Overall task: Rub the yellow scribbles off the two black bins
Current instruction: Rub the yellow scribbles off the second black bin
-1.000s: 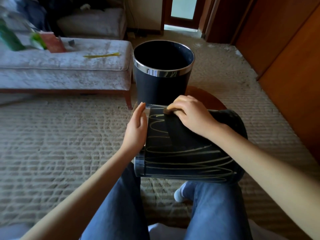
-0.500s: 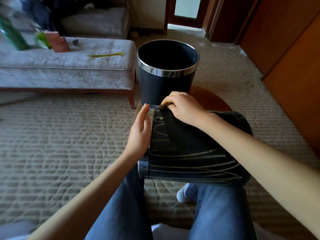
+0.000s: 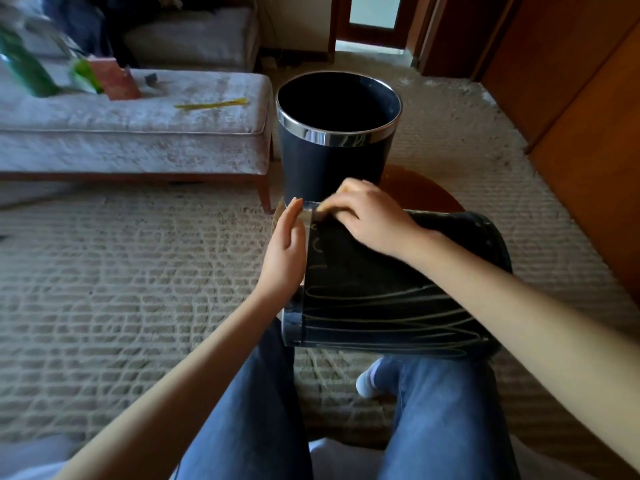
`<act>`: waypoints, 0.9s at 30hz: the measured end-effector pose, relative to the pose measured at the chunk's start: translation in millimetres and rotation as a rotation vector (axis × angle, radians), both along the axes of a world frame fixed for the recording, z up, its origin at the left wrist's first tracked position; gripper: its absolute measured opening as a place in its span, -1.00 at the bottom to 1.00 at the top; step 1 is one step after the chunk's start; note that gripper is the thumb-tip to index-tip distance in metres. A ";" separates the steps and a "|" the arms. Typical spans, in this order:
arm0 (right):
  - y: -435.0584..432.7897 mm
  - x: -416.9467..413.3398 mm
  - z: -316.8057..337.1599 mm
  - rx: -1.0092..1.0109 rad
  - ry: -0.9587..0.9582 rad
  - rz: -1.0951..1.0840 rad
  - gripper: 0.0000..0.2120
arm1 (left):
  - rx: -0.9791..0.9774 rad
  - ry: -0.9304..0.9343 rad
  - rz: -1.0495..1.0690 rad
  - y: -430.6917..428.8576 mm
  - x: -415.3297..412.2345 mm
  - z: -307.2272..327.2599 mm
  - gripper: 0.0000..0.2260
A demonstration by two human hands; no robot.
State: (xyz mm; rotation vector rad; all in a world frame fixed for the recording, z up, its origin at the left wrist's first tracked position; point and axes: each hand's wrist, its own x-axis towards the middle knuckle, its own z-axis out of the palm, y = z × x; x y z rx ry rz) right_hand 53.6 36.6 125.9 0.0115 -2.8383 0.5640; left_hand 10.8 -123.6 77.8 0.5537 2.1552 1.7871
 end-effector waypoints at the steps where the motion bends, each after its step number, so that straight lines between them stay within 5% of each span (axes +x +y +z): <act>1: 2.4 -16.7 2.7 -0.019 -0.059 -0.045 -0.75 | -0.002 0.004 -0.003 -0.6 0.9 -0.1 -0.60; 5: 4.1 -35.2 4.0 -0.071 -0.159 -0.098 -0.74 | 0.003 -0.011 -0.002 -2.1 0.5 -1.4 -0.62; 15: -28.9 49.0 -8.8 0.101 0.085 0.273 -0.75 | 0.053 -0.102 0.015 2.1 -5.4 -3.5 -0.50; 22: 1.3 -22.6 -1.9 -0.041 -0.070 -0.100 -0.73 | 0.043 -0.069 -0.014 -2.5 1.5 2.5 -0.60; 27: 14.2 31.2 13.3 -0.017 -0.049 -0.029 -0.76 | -0.020 -0.090 -0.014 3.8 -11.5 3.4 -0.58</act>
